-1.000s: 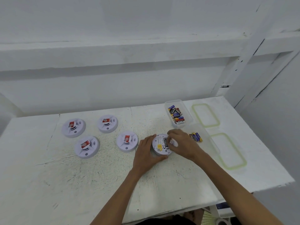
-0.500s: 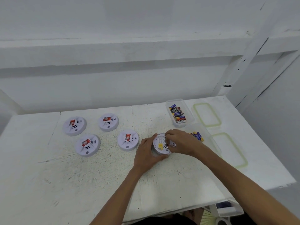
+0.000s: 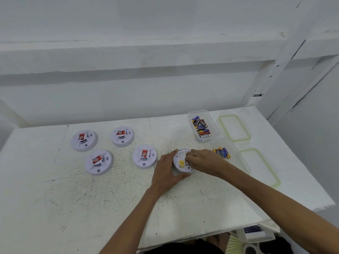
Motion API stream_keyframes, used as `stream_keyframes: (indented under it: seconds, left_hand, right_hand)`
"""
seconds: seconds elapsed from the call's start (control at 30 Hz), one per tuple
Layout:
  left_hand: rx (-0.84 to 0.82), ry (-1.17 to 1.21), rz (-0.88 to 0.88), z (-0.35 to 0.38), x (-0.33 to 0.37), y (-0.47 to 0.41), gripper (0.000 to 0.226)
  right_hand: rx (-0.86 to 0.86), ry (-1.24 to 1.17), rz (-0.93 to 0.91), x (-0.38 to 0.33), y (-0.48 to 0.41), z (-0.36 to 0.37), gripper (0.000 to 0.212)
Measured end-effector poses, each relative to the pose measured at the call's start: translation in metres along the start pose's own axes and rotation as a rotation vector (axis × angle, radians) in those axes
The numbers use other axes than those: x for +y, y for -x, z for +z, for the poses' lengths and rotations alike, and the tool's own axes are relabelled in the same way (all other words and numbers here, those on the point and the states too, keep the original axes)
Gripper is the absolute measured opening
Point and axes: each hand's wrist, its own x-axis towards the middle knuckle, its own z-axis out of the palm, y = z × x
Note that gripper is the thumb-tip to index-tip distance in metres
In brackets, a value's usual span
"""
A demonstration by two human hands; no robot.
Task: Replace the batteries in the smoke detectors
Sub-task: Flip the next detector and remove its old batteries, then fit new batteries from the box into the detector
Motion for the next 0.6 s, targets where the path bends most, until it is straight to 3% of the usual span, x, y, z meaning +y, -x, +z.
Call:
stream_keyframes:
  seconds: [0.13,0.27,0.47,0.6]
  left_hand:
    - [-0.011,-0.034,0.010,-0.003,0.002,0.003,0.098]
    - [-0.016,-0.079,0.026,-0.006,0.002,0.003,0.099]
    - [-0.023,-0.098,0.040,-0.008,0.004,0.005,0.100]
    - [-0.026,-0.097,0.032,-0.010,0.007,0.005,0.101]
  right_hand:
    - [0.109,-0.044,0.028,-0.005,0.007,0.013,0.022]
    - [0.259,-0.143,0.071,-0.014,0.014,0.019,0.030]
    - [0.307,-0.261,0.108,-0.020,0.027,0.023,0.026]
    - [0.436,-0.389,0.257,-0.018,0.035,0.015,0.026]
